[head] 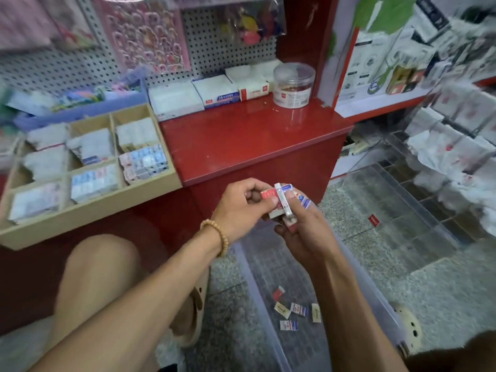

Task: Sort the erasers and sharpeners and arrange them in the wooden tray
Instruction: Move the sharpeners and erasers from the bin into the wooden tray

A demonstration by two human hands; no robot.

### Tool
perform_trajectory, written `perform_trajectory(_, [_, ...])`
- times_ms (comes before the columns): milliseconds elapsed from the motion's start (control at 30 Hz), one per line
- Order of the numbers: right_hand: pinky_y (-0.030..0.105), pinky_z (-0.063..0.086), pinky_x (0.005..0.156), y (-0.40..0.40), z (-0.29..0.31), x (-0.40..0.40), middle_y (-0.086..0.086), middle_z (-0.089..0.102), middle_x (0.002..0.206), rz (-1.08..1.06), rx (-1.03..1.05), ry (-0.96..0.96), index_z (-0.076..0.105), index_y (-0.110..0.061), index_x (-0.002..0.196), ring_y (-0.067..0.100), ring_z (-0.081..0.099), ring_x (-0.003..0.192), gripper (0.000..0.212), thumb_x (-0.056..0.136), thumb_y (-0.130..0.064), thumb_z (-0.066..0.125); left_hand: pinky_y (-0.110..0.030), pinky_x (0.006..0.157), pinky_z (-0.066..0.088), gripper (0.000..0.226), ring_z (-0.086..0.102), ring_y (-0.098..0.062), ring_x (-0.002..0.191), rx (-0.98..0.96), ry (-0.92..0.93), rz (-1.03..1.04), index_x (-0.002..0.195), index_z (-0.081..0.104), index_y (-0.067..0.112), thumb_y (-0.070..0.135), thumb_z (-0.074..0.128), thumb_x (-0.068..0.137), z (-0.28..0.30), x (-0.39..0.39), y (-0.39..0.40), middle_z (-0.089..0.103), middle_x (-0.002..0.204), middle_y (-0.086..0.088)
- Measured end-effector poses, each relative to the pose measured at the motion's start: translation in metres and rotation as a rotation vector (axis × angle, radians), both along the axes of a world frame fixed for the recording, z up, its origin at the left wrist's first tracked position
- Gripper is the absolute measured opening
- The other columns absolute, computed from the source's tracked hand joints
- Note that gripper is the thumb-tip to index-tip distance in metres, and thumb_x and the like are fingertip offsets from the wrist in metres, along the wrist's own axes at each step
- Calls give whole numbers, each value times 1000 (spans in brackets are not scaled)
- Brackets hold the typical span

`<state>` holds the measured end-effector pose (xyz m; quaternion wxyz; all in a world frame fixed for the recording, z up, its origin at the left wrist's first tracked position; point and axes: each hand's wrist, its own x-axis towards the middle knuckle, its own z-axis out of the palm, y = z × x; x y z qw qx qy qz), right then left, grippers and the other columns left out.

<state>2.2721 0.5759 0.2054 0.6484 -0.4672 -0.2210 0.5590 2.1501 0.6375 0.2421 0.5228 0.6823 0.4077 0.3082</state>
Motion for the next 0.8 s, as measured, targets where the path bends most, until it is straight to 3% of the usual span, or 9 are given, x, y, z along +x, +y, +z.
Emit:
perform_trajectory(100, [22,41,51,11,24,-23,19,68,103,12,21,-56,64,-6,122,22,60,80,40,96,-37,62,-18,49,46,14,52,-1,53,51,-4,51,83,67,20,6,71,85,23,-24,5,60,58,13])
perform_trajectory(233, [19,34,41,27,46,-54,5,61,71,43,59,4,65,-7,113,10,51,56,22,100,-23,56,-18,44,43,11,48,1,48,89,-8,110,83,68,19,8,70,85,49,-55,14,57,52,14])
perform_trajectory(300, [18,35,40,35,56,-68,2,60,66,73,72,39,65,-7,113,7,51,50,21,100,-21,55,-15,44,40,8,49,-2,49,99,-13,141,85,69,18,9,71,85,58,-70,20,58,57,10])
perform_trajectory(433, [18,36,42,55,74,-100,4,62,67,165,97,111,68,-11,104,9,52,49,22,95,-27,56,-14,46,39,10,49,-8,56,102,-12,194,83,68,21,12,72,85,70,-102,37,55,65,-2])
perform_trajectory(567, [17,35,40,82,83,-133,6,61,73,251,145,156,62,-11,115,9,52,51,34,87,-28,59,-18,46,45,11,50,-1,44,78,-55,236,84,67,14,4,69,86,81,-137,56,56,54,10])
perform_trajectory(700, [18,35,40,116,91,-164,3,65,75,292,145,138,66,-17,111,8,53,51,18,96,-16,55,-27,54,50,13,52,-4,47,132,-1,298,82,68,17,4,70,84,88,-176,83,53,49,15])
perform_trajectory(800, [19,35,39,146,98,-189,3,64,74,301,142,67,66,-17,110,8,51,49,18,99,-11,53,-16,47,43,8,53,-13,54,148,26,311,85,68,14,6,71,85,98,-206,107,55,60,1])
